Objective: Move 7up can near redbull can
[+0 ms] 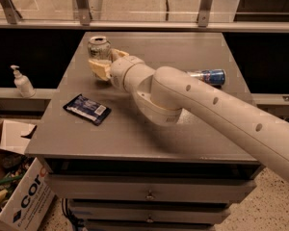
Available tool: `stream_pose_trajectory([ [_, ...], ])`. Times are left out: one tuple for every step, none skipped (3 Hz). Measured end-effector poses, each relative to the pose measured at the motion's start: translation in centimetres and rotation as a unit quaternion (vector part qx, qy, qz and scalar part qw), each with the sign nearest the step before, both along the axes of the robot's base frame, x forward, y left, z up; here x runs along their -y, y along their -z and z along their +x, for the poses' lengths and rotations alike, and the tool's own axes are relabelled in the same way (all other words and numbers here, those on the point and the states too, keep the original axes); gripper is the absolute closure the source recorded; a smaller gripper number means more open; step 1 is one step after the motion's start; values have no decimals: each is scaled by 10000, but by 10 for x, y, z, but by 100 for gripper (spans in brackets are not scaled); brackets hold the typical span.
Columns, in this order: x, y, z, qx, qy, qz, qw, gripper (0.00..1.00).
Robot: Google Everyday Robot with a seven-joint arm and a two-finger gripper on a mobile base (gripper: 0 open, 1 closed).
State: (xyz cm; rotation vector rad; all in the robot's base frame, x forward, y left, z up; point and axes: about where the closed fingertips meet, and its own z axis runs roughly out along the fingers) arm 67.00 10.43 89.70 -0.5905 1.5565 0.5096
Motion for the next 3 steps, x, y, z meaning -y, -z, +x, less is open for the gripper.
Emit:
stream_pose_trajectory([
  [11, 0, -5, 104, -81, -197, 9997, 100],
  [40, 1, -14, 191, -115, -377, 9990, 100],
  [74, 4, -21, 188, -112, -451, 9987, 100],
])
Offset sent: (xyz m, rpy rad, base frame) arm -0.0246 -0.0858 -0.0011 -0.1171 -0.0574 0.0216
